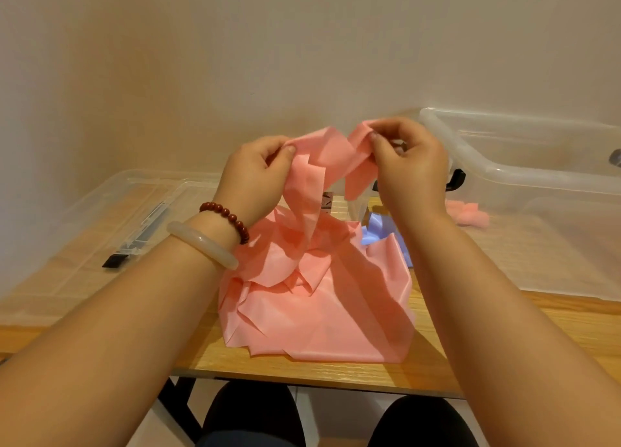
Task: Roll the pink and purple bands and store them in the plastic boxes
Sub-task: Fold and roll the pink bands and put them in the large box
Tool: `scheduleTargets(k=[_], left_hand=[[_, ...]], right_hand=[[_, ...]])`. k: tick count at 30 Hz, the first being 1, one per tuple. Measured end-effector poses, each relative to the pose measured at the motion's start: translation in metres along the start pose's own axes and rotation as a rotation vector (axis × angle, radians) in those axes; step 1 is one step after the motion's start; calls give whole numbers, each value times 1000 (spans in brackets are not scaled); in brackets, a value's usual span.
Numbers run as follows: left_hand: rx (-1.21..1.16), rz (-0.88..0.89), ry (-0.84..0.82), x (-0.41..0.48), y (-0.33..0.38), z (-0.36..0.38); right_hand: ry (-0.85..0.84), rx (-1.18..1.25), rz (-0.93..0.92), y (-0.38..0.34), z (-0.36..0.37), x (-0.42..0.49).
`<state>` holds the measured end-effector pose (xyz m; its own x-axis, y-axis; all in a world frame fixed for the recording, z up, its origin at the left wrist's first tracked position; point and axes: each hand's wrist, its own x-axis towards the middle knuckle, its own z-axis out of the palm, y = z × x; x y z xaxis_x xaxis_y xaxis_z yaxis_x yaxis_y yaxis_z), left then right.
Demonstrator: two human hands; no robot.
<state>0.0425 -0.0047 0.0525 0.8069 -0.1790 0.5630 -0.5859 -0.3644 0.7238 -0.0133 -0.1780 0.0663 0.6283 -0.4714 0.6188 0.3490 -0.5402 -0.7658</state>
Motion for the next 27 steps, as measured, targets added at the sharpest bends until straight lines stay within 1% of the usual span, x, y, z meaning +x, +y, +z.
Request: scheduleTargets(k=[2,4,6,8,9,10,12,15,17,20,24,27], left_hand=[[-54,-4,45,10,4,-1],[-75,-11,49,20,6,0],[-78,-41,22,31,4,2],[-36,-90,-37,39,-2,6],[16,-106,-76,42,-5,8],[59,-122,-110,44,-9,9],[58,-160,-141,45,-14,12],[2,-185,-129,45,-20,13],[-30,-170,-131,43,-21,14],[22,-126,-155,43,-18,15],[214,-71,-204,46,-18,12],[355,-68,-207,44,-18,10]], right_hand=[[24,52,-21,-9,7,17],[-6,47,-3,-13,16,36],[-140,-4,82,-12,26,50],[-318,-148,167,-7,33,57],[-376,-226,192,-4,35,56],[-390,-282,202,-1,35,53],[-321,-293,186,5,35,41],[-183,-276,162,13,37,20],[-208,-198,219,14,39,7],[-326,-84,317,10,48,-6],[-298,-4,292,17,55,-5],[-329,-23,237,23,55,-2]])
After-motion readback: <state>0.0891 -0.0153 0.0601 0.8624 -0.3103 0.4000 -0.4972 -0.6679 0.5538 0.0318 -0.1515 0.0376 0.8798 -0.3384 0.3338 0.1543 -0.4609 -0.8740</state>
